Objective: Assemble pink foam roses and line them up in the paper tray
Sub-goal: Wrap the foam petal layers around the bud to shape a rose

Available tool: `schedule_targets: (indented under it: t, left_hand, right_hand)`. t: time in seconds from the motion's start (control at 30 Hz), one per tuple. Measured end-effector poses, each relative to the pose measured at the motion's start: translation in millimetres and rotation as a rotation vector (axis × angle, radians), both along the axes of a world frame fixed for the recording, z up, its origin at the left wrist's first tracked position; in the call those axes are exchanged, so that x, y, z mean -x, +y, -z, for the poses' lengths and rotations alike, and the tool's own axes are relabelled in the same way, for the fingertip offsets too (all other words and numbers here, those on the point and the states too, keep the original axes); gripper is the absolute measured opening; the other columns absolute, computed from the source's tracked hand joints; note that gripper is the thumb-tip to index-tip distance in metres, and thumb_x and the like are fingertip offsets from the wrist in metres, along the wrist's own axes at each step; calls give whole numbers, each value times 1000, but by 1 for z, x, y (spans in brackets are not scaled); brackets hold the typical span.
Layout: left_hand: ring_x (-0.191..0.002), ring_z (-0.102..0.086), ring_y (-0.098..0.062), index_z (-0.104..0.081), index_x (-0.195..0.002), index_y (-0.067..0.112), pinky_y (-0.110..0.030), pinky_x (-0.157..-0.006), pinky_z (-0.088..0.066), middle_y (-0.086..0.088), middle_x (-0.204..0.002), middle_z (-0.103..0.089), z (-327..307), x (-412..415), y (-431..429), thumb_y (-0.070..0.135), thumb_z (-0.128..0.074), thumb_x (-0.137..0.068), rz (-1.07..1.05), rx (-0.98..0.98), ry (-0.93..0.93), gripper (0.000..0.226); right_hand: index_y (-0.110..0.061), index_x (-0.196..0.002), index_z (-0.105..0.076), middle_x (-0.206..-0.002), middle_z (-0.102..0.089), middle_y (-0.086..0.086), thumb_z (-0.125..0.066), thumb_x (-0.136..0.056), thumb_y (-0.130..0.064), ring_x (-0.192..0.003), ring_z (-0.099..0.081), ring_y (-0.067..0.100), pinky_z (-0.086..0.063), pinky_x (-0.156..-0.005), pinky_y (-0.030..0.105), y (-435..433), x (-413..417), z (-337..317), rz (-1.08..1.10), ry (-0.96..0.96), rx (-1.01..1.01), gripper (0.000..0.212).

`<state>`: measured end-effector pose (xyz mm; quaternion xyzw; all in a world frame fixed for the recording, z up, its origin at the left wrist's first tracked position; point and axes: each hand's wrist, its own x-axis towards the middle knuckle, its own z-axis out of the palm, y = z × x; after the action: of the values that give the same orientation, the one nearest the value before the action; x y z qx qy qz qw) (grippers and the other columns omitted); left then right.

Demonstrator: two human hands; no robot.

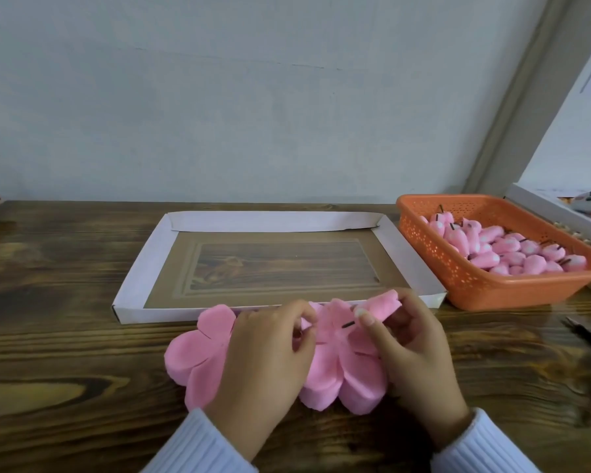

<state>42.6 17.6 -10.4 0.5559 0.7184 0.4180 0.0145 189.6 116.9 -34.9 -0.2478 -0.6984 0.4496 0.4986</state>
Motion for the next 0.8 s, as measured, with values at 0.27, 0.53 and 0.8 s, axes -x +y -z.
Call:
schedule_targets:
  t: [0.27,0.53,0.8]
  left_hand:
    - [-76,-61,11,-60,-88,43,-3,-66,-41,29,-76,-66,10,11,-1,14,-79,-78,-37,-72,-259,35]
    - [-65,-57,-19,-53,-82,27,-26,-55,-44,1,-75,-60,2,8,-4,28,-53,-91,10,-297,-370,9]
    - [-58,-51,6,-49,-85,25,-15,-52,-42,2,-71,-52,-4,12,-3,29,-45,-97,-158,-137,-744,14]
  right_hand:
    - [-18,-89,-64,-88,-71,6,-71,-81,-32,-82,-70,18,-54,-71,22,-2,2,-3,12,93,-47,18]
    - [-10,-92,-62,-88,-70,5,-71,-80,-29,-82,-69,19,-54,-72,24,-6,2,-5,25,129,-81,25]
    - [-25,-101,-63,-93,-70,-7,-71,-76,-30,-81,-68,9,-52,-67,15,-26,14,-52,4,115,-162,27]
